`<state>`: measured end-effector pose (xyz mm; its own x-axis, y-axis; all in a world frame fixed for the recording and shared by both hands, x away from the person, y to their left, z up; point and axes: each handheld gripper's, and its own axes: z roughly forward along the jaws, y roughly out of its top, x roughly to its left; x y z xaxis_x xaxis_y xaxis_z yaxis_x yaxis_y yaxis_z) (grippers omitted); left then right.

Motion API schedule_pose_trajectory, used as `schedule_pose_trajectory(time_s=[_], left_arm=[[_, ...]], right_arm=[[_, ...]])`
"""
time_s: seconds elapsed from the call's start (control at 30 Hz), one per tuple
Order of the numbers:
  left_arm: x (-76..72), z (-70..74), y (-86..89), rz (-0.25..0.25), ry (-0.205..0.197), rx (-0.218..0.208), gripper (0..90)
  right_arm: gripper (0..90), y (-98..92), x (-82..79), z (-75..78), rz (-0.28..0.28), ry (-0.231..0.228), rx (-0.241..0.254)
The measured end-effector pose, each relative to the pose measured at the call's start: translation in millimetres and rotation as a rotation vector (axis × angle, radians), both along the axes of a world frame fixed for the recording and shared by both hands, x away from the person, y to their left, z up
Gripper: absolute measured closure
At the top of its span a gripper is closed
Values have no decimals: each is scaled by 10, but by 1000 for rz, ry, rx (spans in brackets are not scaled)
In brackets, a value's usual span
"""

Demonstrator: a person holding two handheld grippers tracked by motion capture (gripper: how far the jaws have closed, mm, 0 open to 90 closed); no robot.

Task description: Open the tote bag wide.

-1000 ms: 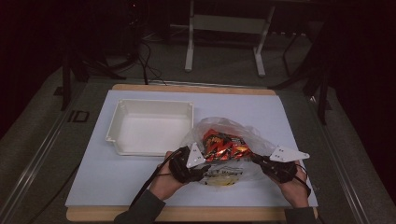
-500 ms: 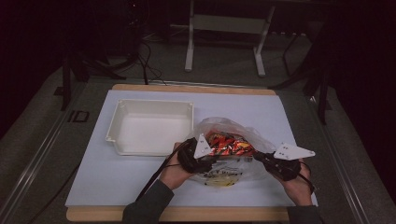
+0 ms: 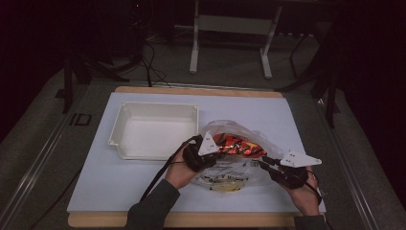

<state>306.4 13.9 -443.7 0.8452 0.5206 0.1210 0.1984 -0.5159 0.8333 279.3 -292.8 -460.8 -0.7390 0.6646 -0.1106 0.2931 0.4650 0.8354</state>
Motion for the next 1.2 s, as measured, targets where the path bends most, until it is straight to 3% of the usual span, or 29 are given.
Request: schedule_pose_trajectory(time_s=[0.17, 0.2, 0.3, 0.6, 1.2], left_arm=[[21, 8, 27, -9, 23, -23, 823], [37, 18, 43, -13, 42, -51, 823], [46, 35, 51, -24, 54, -67, 862], [22, 128, 17, -54, 58, -66, 888], [4, 221, 74, -93, 96, -129, 889]], right_arm=[[722, 6, -14, -116, -18, 22, 0], [720, 9, -14, -147, -26, 25, 2], [710, 43, -6, -273, -48, 41, -29], [687, 105, 41, -474, -74, 63, -42], [683, 104, 42, -593, -105, 64, -14]])
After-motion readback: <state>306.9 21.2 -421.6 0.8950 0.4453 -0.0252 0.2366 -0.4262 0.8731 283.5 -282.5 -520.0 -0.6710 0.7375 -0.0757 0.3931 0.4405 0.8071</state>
